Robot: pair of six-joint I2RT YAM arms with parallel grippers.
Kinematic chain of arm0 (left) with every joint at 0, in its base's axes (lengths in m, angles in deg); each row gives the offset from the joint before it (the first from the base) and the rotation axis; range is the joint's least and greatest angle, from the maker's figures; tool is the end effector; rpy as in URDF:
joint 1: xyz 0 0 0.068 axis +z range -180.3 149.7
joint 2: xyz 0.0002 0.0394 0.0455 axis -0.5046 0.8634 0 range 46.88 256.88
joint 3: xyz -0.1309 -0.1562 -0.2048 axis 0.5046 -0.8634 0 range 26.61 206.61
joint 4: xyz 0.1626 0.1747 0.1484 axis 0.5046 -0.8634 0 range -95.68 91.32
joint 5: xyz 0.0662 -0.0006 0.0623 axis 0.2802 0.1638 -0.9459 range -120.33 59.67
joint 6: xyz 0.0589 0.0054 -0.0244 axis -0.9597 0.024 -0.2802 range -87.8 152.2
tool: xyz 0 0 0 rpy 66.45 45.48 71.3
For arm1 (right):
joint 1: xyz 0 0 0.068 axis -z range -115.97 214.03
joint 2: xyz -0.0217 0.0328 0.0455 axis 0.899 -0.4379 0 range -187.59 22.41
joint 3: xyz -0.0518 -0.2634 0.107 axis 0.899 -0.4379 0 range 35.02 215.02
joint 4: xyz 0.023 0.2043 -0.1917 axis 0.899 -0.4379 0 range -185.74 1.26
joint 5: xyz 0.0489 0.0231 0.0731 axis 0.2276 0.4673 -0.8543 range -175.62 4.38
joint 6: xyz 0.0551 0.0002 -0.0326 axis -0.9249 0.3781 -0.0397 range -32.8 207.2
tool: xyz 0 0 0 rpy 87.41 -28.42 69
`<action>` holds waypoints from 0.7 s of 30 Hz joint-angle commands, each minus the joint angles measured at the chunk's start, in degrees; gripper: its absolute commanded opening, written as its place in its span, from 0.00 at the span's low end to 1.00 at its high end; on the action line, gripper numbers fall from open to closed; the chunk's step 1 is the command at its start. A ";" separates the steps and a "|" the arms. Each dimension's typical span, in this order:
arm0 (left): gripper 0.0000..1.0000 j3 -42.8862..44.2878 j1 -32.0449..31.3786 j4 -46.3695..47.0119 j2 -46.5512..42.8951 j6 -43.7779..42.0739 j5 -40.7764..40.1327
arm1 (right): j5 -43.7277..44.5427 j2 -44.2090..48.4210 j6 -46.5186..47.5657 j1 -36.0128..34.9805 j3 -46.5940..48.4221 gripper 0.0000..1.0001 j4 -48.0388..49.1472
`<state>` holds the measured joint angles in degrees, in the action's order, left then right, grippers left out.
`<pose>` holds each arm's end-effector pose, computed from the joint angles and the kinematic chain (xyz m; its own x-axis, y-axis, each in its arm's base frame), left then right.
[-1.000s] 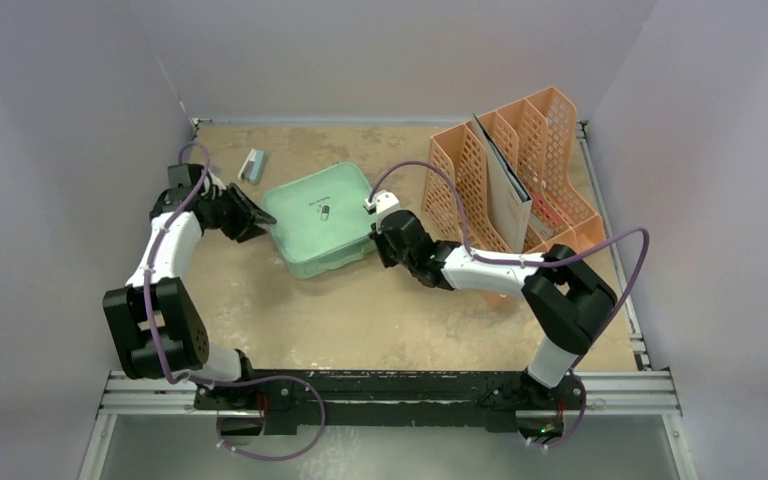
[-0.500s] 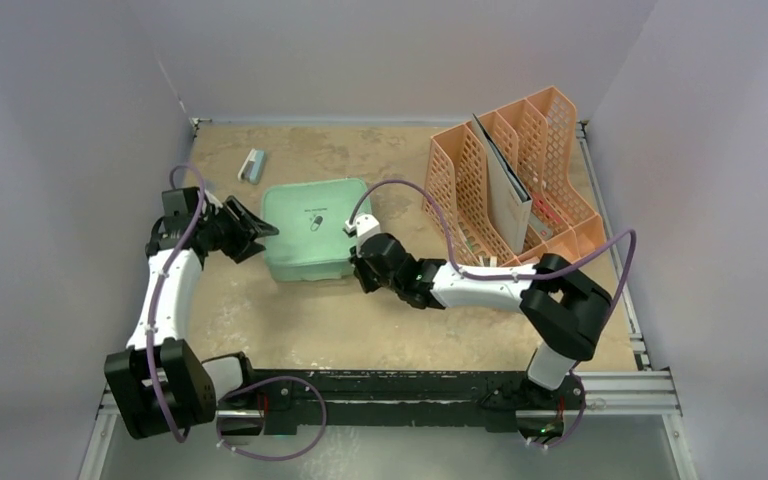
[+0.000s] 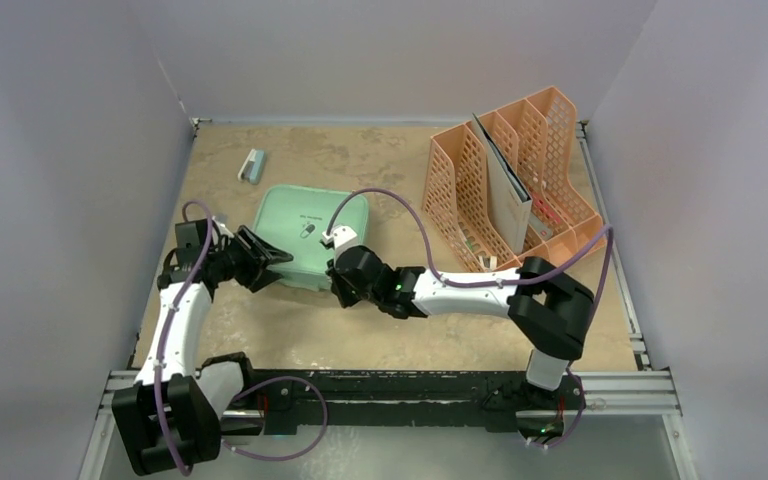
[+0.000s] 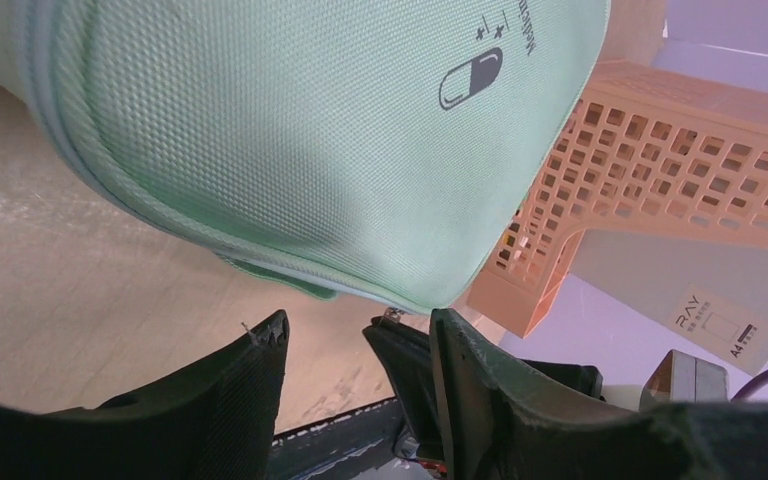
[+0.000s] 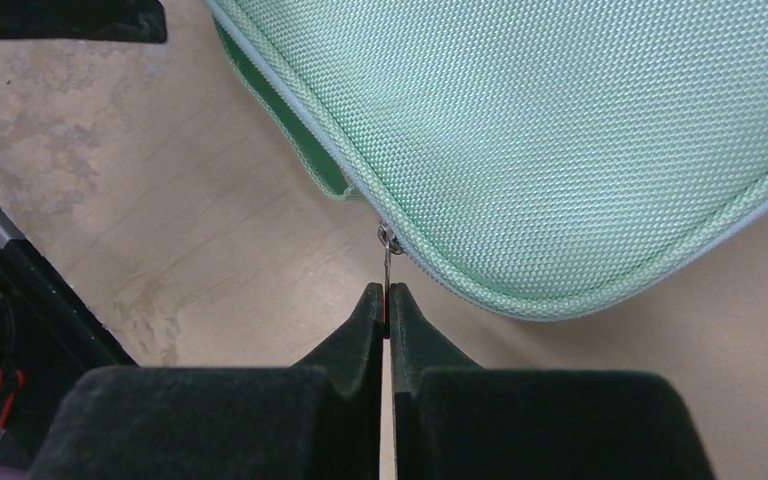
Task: Organize the medicine kit
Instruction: Zip the medicine box at the center of the board.
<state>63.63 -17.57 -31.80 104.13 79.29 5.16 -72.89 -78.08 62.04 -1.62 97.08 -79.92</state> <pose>0.2079 0.0174 0.2222 -0.6489 -0.7580 -0.0652 -0.4653 0.4632 -0.7543 0.1844 0.3810 0.2109 -0.5285 -0.1621 -0.8333 -0.6462 0.7134 0.2711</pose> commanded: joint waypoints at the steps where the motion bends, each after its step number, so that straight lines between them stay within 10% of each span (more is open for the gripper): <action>1: 0.52 -2.80 -2.07 3.90 -2.04 4.46 0.42 | 0.54 -0.19 -2.12 -0.68 3.81 0.00 1.47; 16: 0.42 -6.50 -6.03 13.72 4.45 10.09 -3.96 | -0.98 -1.63 -1.70 -1.26 4.20 0.00 0.94; 21: 0.21 -5.69 -6.00 12.60 6.76 7.38 -5.77 | 0.15 -0.08 -0.12 -1.27 1.86 0.00 -1.02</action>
<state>57.62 -23.32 -20.78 109.66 88.21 2.40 -73.57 -79.70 60.70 -2.47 98.96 -80.34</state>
